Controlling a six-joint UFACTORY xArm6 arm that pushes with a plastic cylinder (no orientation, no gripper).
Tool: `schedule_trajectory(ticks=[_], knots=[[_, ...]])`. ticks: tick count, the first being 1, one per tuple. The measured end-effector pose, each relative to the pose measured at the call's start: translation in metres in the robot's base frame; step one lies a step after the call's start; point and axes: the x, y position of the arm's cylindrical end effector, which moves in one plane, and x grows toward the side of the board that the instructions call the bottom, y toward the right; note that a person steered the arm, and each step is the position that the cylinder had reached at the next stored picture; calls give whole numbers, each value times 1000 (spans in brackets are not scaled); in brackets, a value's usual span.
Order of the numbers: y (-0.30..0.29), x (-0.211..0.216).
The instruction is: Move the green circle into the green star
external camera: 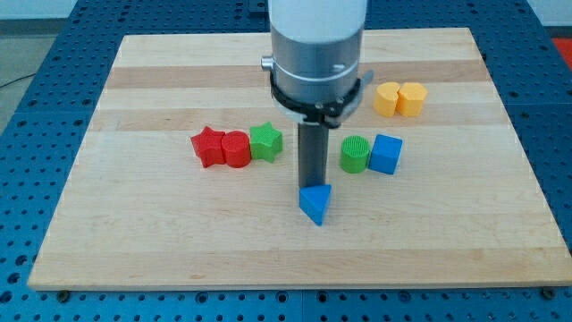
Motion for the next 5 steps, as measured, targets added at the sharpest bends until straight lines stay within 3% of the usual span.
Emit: schedule_trajectory(ticks=[1, 3, 4, 5], knots=[[42, 9], [80, -43], [68, -64], [19, -53]])
